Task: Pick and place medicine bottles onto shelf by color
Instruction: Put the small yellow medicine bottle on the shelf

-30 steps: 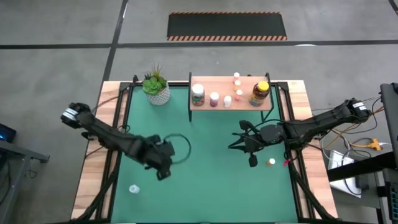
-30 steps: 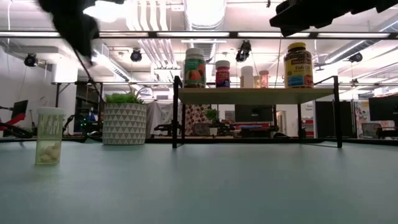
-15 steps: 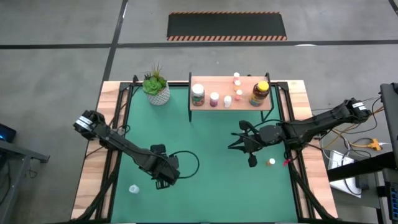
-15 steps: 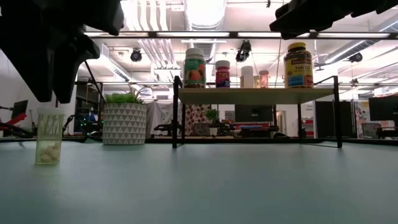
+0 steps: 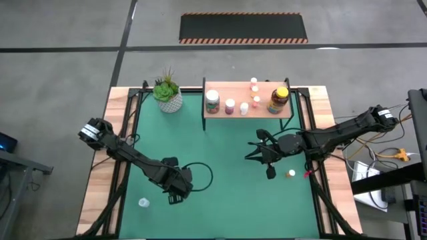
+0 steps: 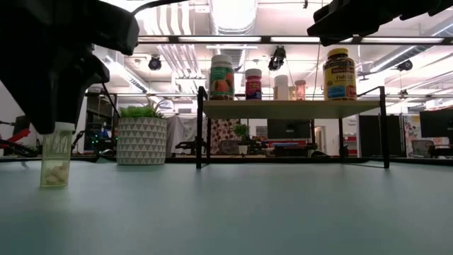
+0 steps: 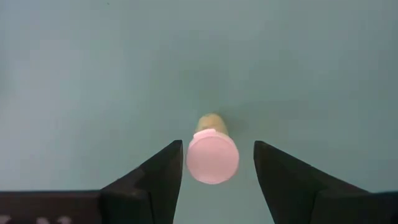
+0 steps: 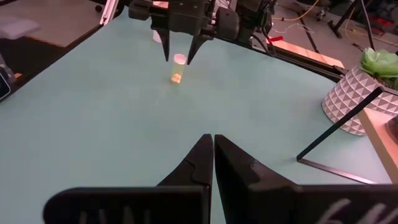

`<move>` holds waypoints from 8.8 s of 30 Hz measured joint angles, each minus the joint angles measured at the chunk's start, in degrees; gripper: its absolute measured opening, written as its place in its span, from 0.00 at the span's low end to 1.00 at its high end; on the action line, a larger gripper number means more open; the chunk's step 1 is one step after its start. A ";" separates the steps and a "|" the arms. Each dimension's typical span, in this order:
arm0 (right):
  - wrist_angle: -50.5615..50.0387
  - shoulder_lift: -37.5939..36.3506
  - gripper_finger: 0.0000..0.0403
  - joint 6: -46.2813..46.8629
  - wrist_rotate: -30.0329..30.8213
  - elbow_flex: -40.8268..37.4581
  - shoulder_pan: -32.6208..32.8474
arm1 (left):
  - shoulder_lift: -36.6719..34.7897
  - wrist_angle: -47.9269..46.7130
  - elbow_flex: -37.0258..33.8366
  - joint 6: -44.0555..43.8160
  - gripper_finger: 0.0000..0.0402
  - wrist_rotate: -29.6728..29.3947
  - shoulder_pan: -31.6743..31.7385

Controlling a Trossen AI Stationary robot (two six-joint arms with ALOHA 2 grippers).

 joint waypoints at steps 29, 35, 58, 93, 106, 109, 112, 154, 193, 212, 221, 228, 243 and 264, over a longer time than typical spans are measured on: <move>-4.04 -13.87 0.02 -0.02 -1.78 -6.28 4.22 | 0.76 0.53 24.98 12.85 0.24 -0.50 9.38; -2.97 -21.73 0.02 -0.19 -4.59 -9.34 4.26 | 4.64 -0.07 32.98 22.81 0.24 -1.13 14.69; -2.59 -18.89 0.14 10.10 15.60 -11.80 4.11 | 23.76 -7.81 56.94 44.92 0.24 -5.48 23.52; -2.50 -1.11 0.34 5.95 25.07 -1.66 4.07 | 23.28 2.76 58.12 45.44 0.24 -5.77 23.23; -2.52 -1.18 0.23 5.70 24.44 -1.68 4.07 | 23.27 3.33 58.12 47.81 0.35 -5.61 23.23; -2.54 -1.22 0.25 5.68 24.39 -1.70 4.09 | 23.17 2.80 58.11 49.68 0.44 -5.63 23.23; -2.98 -1.64 0.25 5.21 24.37 -1.96 4.07 | 22.89 2.41 58.34 51.95 0.52 -5.66 23.21; 67.39 19.39 0.24 -8.23 17.03 -12.15 4.11 | 1.89 104.24 -10.91 52.45 0.60 -2.64 20.37; 67.11 19.82 0.24 -8.04 17.68 -12.13 4.07 | 4.63 105.40 -9.22 51.06 0.22 -1.09 21.24; 66.93 19.82 0.38 -6.61 17.69 -12.13 4.09 | 4.52 105.28 -9.50 51.35 0.20 -1.13 21.23; 62.18 17.61 0.53 -2.54 18.51 -12.13 4.11 | 2.96 104.99 -11.92 51.41 0.20 -1.33 21.24; 34.83 8.11 0.56 5.65 18.43 -9.13 4.11 | -1.72 86.31 -13.82 52.32 0.20 -1.31 21.22; -20.06 16.77 0.57 -4.68 12.04 21.63 4.24 | -4.11 71.69 -15.51 40.41 0.20 7.72 21.24; -30.51 28.83 0.53 -4.60 12.02 36.50 2.88 | -4.17 76.93 -15.47 44.00 0.20 6.15 21.20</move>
